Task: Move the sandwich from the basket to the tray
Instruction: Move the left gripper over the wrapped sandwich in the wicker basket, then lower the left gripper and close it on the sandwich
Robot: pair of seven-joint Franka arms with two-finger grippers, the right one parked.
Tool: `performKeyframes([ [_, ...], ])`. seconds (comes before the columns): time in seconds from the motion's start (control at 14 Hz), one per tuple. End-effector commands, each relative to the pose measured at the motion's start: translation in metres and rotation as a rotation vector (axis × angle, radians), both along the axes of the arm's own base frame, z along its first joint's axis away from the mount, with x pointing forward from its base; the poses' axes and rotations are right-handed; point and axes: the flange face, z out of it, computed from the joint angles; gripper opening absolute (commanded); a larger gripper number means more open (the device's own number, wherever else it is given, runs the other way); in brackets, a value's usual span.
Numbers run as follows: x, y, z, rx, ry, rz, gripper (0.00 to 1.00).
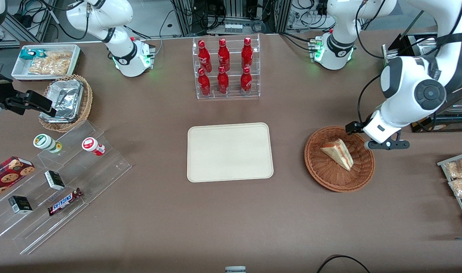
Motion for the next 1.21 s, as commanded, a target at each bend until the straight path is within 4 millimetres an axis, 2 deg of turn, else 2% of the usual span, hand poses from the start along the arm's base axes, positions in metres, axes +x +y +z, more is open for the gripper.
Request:
performKeyframes([
  [0.0,-0.008,-0.003,-0.01,0.013,-0.023,0.113,1.0],
  [0.21,-0.007,-0.013,-0.017,0.029,-0.019,0.251,1.0],
  [0.5,-0.004,-0.039,-0.023,0.045,-0.062,0.526,1.0],
  [0.71,-0.003,-0.049,-0.036,0.062,-0.058,0.693,1.0],
  [0.86,-0.001,-0.052,-0.043,0.063,-0.065,0.764,1.0],
  [1.14,0.002,-0.049,-0.063,0.068,-0.054,0.781,1.0],
])
